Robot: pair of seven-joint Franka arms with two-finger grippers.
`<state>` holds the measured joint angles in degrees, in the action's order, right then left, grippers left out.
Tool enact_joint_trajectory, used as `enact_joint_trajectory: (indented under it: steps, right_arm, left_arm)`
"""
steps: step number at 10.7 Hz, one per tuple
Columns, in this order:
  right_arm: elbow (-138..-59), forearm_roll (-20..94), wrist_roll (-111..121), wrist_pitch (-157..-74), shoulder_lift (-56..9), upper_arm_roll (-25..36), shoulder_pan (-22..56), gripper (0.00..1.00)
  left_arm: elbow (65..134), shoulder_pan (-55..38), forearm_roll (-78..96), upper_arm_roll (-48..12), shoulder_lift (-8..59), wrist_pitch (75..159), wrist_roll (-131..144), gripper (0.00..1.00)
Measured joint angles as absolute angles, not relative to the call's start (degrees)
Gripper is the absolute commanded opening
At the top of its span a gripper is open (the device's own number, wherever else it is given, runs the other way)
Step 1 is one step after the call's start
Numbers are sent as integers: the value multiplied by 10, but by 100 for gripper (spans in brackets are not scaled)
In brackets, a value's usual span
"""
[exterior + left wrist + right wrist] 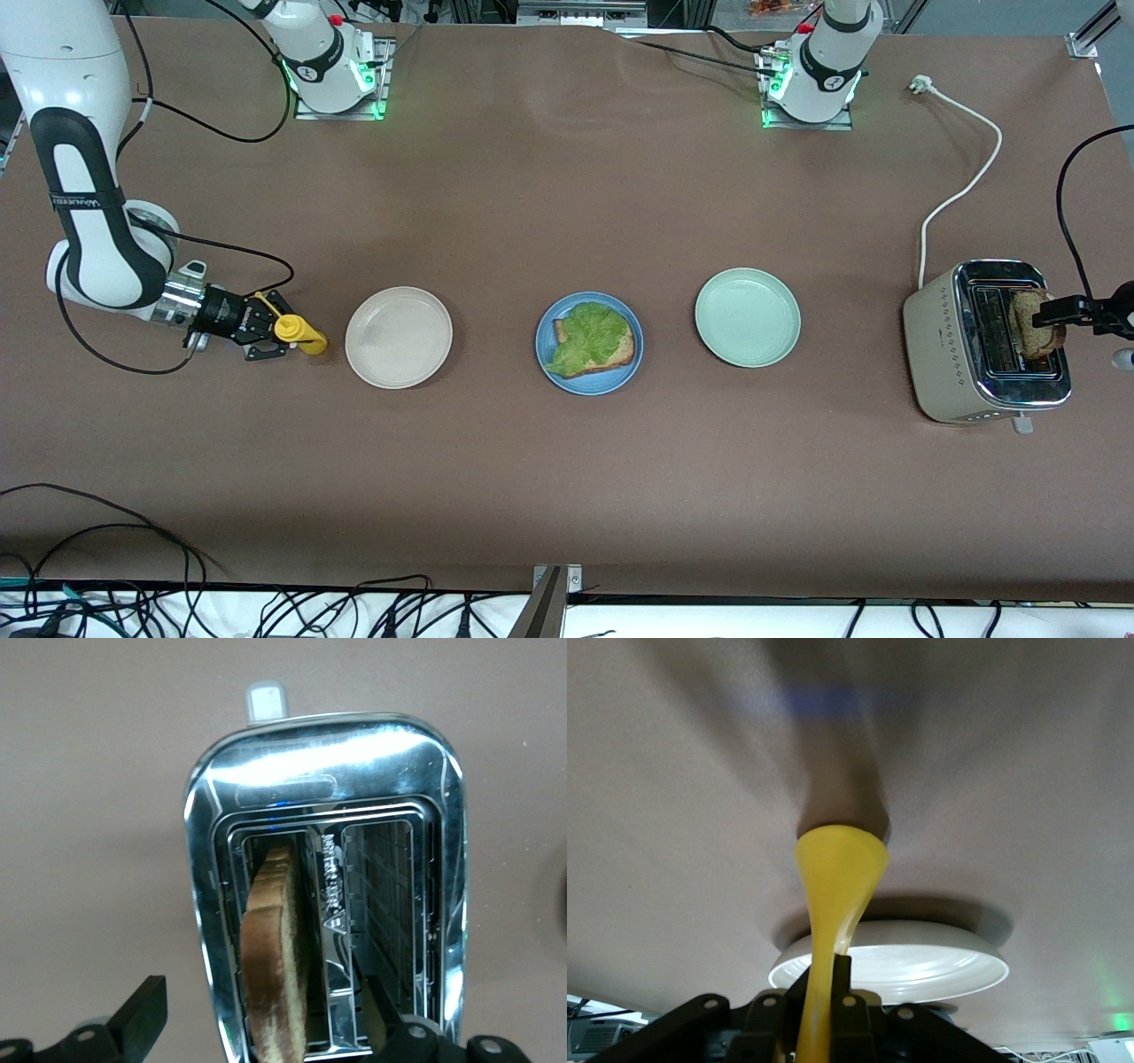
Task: Make sandwich in blue plate with both arms
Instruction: 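Lower the bottle beside the white plate while the left gripper descends to the toaster, then set the bottle upright and open the right gripper while the left gripper grasps bread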
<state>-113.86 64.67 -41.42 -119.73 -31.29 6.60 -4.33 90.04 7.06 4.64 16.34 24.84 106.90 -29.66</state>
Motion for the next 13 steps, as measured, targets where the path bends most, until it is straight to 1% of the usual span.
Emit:
enact_joint_trajectory:
  steps: [1,2,3,6,8,9,10,13]
  right_arm:
    - [-1139,647,-414,-1197,-313,66,-44,36]
    - [-1139,647,-413,-1197,-313,66,-44,90]
    - [-1139,648,-413,-1200,-313,66,-44,100]
    - [-1139,648,-411,-1212,-317,66,-44,100]
    - [-1139,648,-408,-1212,-318,66,-44,100]
    - [-1139,648,-407,-1213,-318,66,-44,100]
    - [-1138,648,-407,-1216,-318,66,-44,100]
    - [-1137,648,-407,-1248,-316,67,-48,100]
  left_arm:
    - [900,71,52,163,252,1069,-296,93]
    - [902,72,53,163,254,1069,-294,91]
    - [905,74,54,163,255,1069,-293,80]
    - [919,80,67,164,255,1069,-291,35]
    - [921,82,67,164,255,1069,-290,12]
    - [921,82,67,164,255,1069,-282,3]
    - [921,82,67,164,255,1069,-274,0]
    - [921,82,68,164,254,1068,-256,0]
